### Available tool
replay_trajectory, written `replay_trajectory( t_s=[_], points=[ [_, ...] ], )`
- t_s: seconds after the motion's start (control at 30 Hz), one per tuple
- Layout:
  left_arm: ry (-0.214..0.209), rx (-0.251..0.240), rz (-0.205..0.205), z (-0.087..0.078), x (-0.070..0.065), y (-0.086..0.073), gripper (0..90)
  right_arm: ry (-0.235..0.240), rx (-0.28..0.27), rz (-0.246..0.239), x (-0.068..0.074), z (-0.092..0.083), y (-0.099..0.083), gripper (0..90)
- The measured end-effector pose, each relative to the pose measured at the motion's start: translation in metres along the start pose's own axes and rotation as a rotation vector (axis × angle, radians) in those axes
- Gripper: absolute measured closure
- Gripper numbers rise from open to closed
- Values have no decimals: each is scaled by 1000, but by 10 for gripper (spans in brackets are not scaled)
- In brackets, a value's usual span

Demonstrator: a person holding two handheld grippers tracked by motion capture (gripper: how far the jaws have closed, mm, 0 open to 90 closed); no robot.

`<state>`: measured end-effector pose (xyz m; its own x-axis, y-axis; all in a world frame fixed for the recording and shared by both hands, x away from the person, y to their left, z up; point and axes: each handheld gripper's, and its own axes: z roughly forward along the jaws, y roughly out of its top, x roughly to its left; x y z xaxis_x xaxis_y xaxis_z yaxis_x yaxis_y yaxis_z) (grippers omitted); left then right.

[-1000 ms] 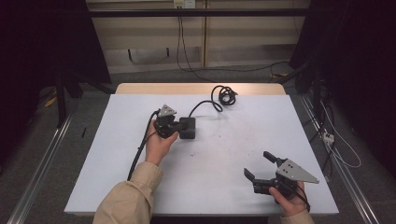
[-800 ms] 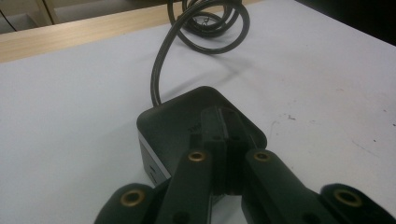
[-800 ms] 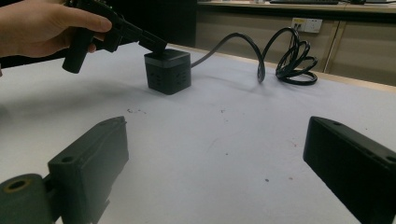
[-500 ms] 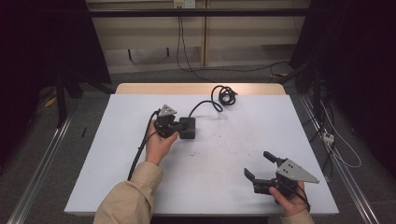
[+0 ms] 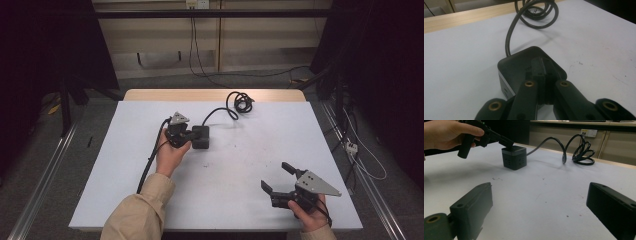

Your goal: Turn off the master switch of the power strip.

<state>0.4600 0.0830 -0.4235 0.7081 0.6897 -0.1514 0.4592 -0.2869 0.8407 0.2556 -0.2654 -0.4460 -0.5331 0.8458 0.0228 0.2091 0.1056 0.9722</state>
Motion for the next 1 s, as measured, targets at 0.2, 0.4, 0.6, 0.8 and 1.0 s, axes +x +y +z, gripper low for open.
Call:
replay_trajectory(
  t_s=[0.2,0.4,0.6,0.8,1.0],
  points=[
    [3,4,-12,0,0,1,900,1,1,0,0,0,0,64],
    [8,7,-14,0,-1,1,900,1,1,-1,0,0,0,64],
    [14,7,-21,-1,0,5,900,1,0,-4,-1,0,0,64],
    [15,9,-30,-1,-1,6,900,3,-1,-5,-1,0,0,64],
    [19,9,-27,-4,0,7,900,3,-2,-6,-1,1,0,64]
  ],
)
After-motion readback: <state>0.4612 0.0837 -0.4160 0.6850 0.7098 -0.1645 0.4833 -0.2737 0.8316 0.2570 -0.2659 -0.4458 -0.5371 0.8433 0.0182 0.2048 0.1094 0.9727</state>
